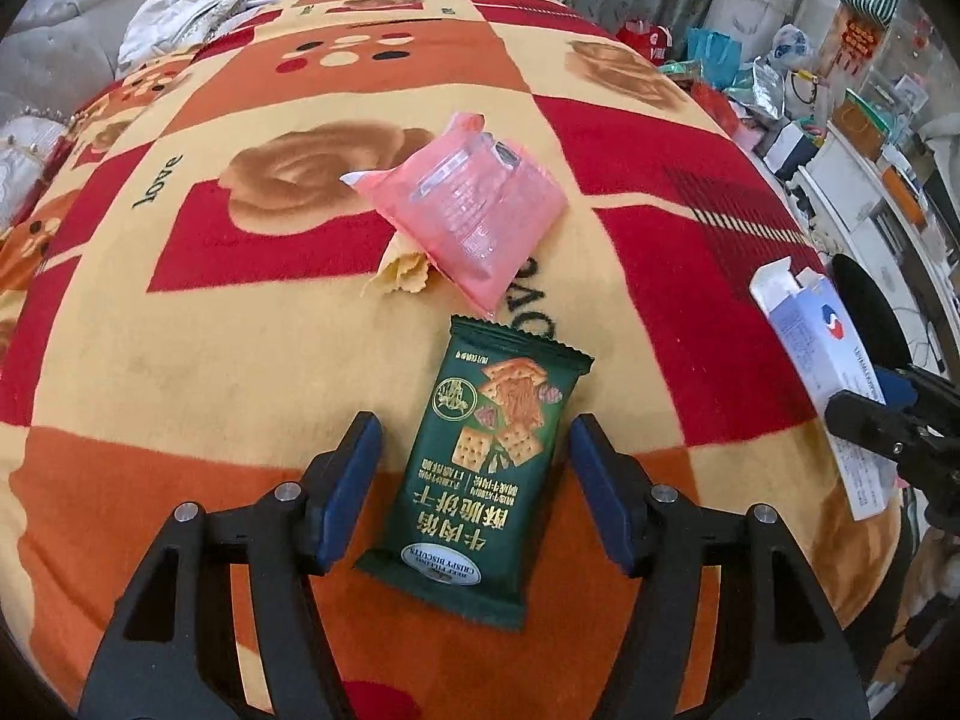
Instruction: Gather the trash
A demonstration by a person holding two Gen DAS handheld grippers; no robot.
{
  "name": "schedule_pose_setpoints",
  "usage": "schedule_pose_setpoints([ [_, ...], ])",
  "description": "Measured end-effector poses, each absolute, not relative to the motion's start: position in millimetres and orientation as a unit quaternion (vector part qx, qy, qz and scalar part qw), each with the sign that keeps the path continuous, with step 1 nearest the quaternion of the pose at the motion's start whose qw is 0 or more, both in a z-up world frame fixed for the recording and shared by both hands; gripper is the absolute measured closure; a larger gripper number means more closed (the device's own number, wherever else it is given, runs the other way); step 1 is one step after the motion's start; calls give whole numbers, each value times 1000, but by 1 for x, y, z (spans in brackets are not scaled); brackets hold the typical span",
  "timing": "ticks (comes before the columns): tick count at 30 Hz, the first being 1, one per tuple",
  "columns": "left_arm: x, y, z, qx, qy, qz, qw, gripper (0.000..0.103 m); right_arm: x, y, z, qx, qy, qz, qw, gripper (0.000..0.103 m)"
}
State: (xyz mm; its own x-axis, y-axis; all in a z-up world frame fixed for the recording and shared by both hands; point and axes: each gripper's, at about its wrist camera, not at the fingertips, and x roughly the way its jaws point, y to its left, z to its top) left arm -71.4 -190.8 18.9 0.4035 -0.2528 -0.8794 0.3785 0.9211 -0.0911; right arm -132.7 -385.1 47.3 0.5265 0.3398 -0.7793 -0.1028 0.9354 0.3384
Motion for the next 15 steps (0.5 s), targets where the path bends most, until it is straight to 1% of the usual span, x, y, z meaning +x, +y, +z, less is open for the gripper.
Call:
schedule_pose_setpoints([
  [6, -70, -192, 19, 59, 511, -191, 836, 40, -128, -380, 43, 126, 473, 134, 862, 55],
  [7, -70, -192, 19, 57, 511, -192, 836, 43, -128, -379, 42, 127, 472, 135, 862, 55],
  [8, -70, -191, 20, 55, 509, -194, 837, 59, -129, -379, 43, 128, 470, 136, 863, 55],
  [9, -72, -191, 21, 56, 508, -190, 838, 62, -129, -378, 42, 128, 470, 137, 862, 55],
  [15, -76, -185, 31, 19, 510, -201, 836, 62, -133, -382, 46, 129, 465, 136, 865, 55],
])
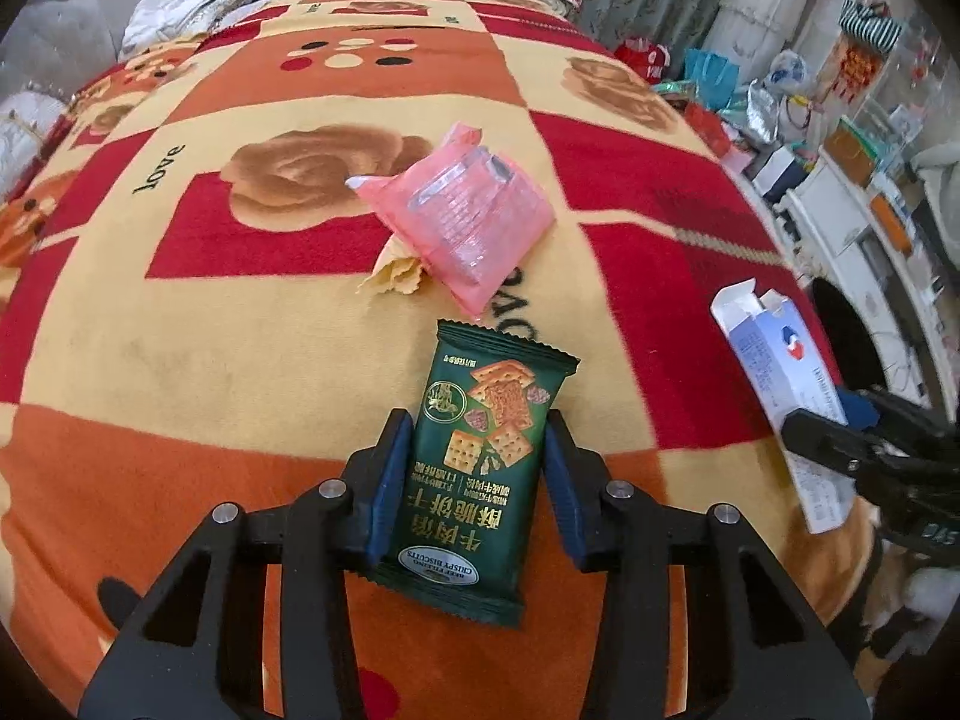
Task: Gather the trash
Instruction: 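Carry the green packet and medicine box over the black trash bin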
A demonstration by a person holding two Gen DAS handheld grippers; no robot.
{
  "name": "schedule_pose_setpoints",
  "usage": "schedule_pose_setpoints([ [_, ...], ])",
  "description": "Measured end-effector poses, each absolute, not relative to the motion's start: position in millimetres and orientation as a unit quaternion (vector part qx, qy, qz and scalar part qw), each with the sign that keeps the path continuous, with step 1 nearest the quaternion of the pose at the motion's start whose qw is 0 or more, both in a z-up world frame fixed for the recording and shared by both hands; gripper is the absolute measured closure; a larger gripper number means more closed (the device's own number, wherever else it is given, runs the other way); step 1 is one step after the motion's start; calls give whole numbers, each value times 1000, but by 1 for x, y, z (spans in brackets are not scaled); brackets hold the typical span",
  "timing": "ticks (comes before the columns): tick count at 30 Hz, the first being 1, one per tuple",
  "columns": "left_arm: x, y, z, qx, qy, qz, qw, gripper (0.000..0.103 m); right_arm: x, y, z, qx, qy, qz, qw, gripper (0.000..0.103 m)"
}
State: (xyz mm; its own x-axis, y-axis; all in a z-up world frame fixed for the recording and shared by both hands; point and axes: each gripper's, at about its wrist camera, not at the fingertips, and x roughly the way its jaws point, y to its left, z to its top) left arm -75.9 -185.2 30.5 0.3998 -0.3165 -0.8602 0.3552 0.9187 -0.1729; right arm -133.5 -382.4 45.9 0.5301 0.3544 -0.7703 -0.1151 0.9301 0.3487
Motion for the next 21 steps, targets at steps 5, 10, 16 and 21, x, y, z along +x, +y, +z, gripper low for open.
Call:
schedule_pose_setpoints([
  [5, -86, -204, 49, 29, 493, -220, 841, 62, -138, -395, 53, 137, 455, 127, 871, 55],
  [10, -94, -228, 64, 38, 482, -240, 842, 62, -146, -408, 59, 144, 445, 116, 876, 55],
  [16, -99, -266, 78, 46, 470, -268, 840, 62, -156, -433, 68, 157, 432, 95, 883, 55],
  [21, -102, -301, 86, 56, 463, -292, 835, 62, -164, -458, 72, 164, 424, 72, 888, 55],
])
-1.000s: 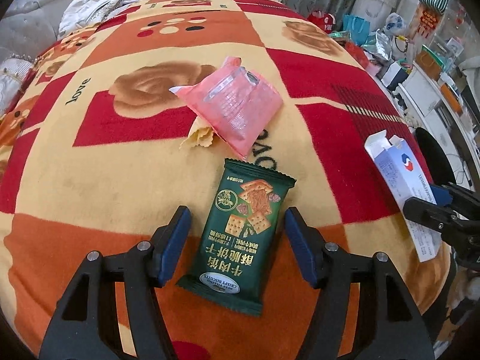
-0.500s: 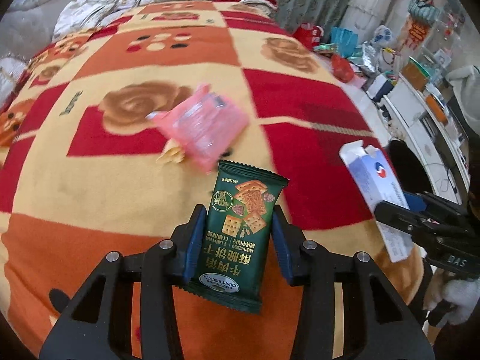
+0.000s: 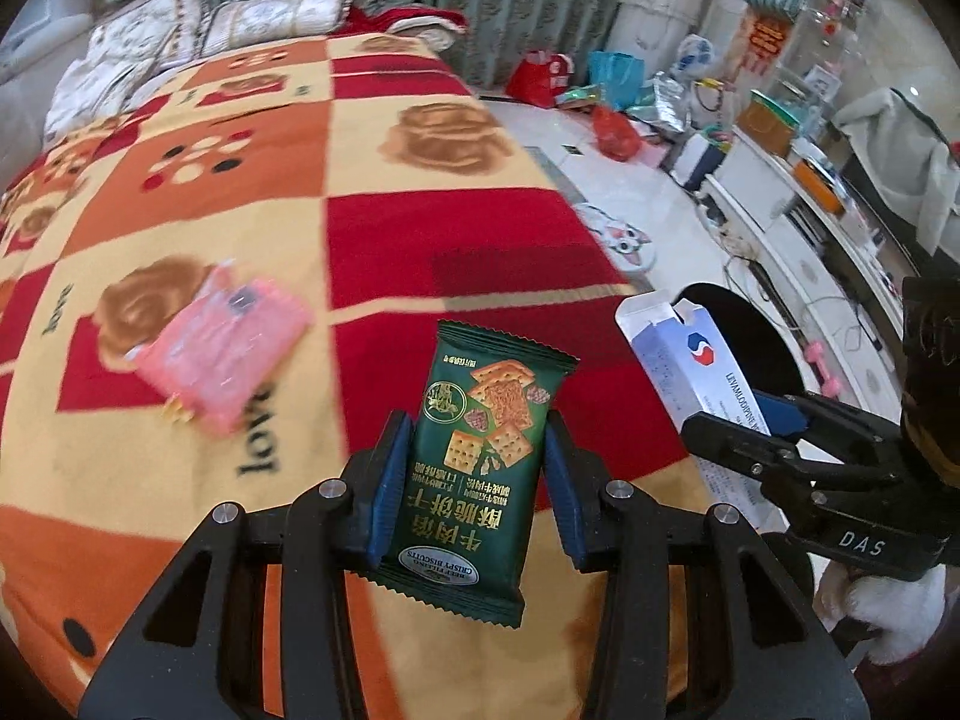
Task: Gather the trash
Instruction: 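Carry the green packet and medicine box over the black trash bin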
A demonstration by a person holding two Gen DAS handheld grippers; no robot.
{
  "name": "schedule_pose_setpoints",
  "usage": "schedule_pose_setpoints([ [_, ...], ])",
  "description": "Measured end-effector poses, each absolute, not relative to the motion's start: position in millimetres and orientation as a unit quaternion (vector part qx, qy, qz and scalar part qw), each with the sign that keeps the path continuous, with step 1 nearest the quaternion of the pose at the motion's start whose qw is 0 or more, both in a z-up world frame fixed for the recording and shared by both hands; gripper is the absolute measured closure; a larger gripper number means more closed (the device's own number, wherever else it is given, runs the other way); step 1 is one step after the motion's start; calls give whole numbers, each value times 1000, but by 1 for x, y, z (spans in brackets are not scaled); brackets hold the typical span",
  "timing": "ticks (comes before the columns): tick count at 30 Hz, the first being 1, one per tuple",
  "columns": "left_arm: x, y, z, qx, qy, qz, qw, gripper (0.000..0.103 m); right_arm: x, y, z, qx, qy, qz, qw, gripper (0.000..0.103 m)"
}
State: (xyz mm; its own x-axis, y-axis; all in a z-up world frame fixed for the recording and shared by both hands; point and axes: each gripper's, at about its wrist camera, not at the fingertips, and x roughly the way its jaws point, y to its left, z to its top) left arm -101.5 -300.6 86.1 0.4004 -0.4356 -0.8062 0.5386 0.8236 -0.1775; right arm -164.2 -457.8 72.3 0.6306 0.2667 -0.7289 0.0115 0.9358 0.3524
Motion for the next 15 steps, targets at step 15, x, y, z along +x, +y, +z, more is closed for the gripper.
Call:
schedule_pose_setpoints([
  [15, -104, -414, 88, 72, 467, -357, 806, 62, -191, -555, 67, 209, 411, -16, 887, 55],
])
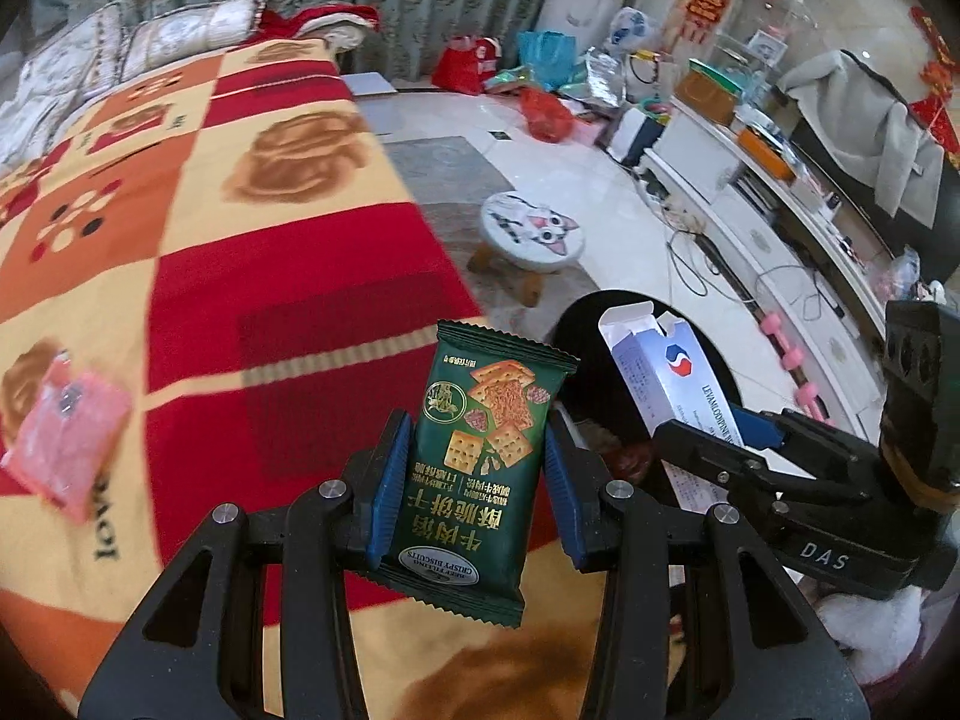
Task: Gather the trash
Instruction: 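Carry the green packet and medicine box over the black trash bin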
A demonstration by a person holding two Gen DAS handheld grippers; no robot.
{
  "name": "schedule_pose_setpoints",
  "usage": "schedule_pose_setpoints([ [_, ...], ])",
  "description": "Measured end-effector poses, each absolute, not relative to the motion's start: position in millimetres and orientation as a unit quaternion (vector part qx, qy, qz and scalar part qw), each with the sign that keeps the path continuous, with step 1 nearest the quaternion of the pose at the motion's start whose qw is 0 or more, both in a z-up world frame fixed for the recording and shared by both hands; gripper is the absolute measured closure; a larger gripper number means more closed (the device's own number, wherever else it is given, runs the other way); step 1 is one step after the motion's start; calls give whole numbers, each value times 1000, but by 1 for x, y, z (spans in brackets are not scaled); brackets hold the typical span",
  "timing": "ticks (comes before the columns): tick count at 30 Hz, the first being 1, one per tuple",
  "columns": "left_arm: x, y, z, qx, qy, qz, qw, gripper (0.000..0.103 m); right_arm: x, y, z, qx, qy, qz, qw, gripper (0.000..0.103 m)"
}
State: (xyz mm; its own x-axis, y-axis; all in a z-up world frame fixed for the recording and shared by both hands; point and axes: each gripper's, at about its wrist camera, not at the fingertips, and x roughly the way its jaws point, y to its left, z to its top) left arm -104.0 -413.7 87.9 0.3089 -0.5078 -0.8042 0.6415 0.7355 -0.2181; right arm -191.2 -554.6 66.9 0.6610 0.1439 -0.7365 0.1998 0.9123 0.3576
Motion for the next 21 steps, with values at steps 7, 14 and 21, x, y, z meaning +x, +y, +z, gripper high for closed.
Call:
schedule_pose_setpoints([
  [7, -106, -458, 82, 69, 476, -383, 789, 62, -199, -596, 55, 234, 411, -54, 880, 55],
  [14, -108, -494, 76, 62, 484, -409, 771, 62, -205, -625, 45, 252, 413, -86, 871, 55],
  [21, -105, -509, 69, 53, 495, -424, 756, 60, -209, -642, 42, 267, 409, -114, 865, 51],
])
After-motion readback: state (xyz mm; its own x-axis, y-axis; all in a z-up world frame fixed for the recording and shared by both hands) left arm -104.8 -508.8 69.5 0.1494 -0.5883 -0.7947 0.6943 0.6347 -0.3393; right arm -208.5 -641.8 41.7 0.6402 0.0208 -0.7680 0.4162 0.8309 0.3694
